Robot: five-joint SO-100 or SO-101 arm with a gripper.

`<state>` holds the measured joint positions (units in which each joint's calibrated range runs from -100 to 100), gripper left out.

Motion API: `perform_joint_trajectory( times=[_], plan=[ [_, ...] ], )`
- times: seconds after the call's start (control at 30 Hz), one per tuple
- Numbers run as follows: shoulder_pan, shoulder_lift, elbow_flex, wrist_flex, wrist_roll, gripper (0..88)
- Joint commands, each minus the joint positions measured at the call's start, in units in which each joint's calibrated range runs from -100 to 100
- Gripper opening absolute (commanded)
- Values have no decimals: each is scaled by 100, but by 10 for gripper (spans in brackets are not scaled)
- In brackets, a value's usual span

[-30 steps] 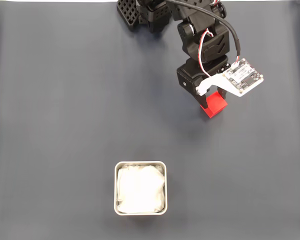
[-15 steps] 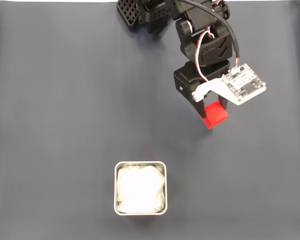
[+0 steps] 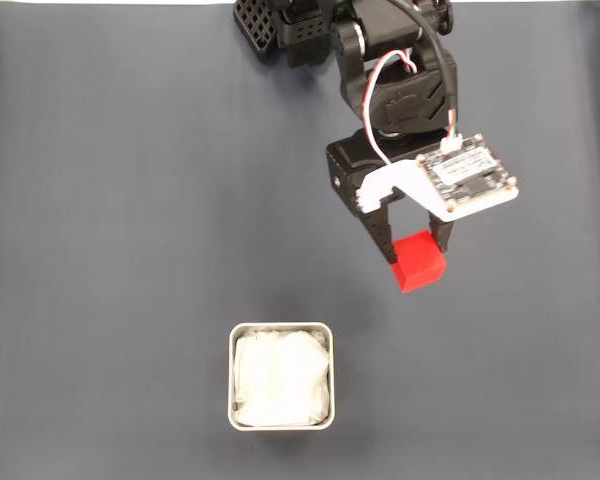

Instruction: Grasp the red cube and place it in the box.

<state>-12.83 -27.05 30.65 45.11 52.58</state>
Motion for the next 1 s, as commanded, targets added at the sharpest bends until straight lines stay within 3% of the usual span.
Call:
perform_joint_trajectory(
  times=[0.0, 0.97],
  plan=[
    [211, 54, -602, 88, -44, 109],
    [1234, 1605, -2883, 260, -171, 109]
  ],
)
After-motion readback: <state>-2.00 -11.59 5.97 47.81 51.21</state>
